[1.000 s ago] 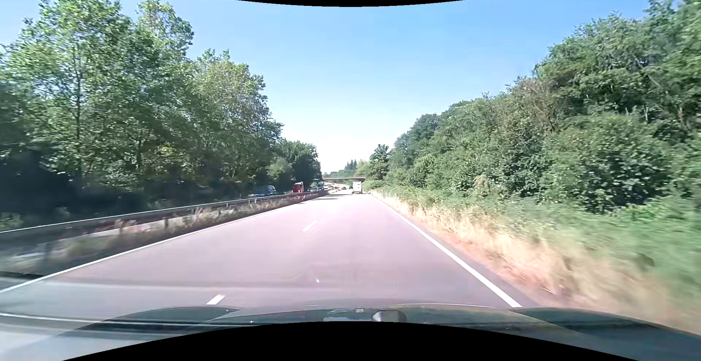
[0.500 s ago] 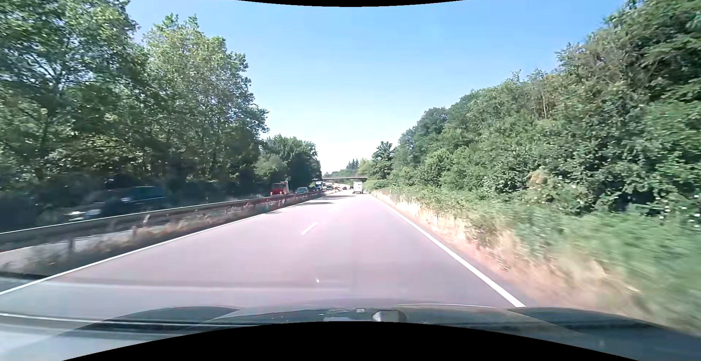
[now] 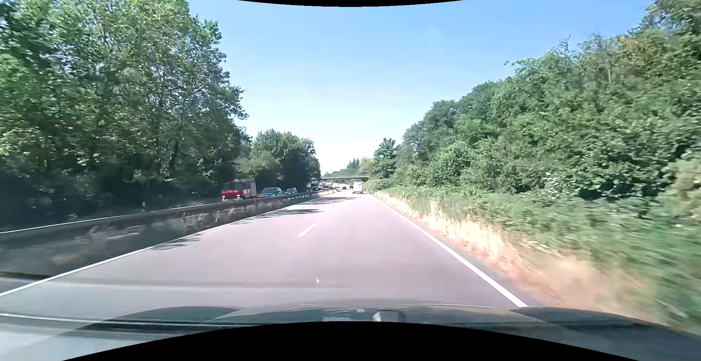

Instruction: Follow the waypoints while adhering to traffic rules and regulations

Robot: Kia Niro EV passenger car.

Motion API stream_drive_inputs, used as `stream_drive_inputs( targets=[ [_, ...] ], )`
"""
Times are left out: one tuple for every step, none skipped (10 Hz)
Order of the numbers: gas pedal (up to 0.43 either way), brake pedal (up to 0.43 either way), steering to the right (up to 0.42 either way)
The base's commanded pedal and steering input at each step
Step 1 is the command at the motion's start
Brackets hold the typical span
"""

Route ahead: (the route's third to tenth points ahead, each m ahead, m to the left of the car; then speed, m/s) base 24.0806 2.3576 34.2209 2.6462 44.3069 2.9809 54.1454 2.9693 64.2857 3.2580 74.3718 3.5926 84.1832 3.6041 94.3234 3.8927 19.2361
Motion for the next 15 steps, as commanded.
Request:
stream_drive_inputs(
  targets=[
    [0.13, 0.0, -0.003],
    [0.13, 0.0, -0.003],
    [0.13, 0.0, -0.003],
    [0.13, 0.0, -0.003],
    [0.13, 0.0, -0.003],
    [0.13, 0.0, -0.003],
    [0.13, 0.0, -0.003],
    [0.13, 0.0, -0.003],
    [0.13, 0.0, -0.003],
    [0.13, 0.0, -0.003],
    [0.13, 0.0, -0.003],
    [0.13, 0.0, -0.003],
    [0.13, 0.0, -0.003],
    [0.13, 0.0, -0.003],
    [0.13, 0.0, -0.003]
  ],
)
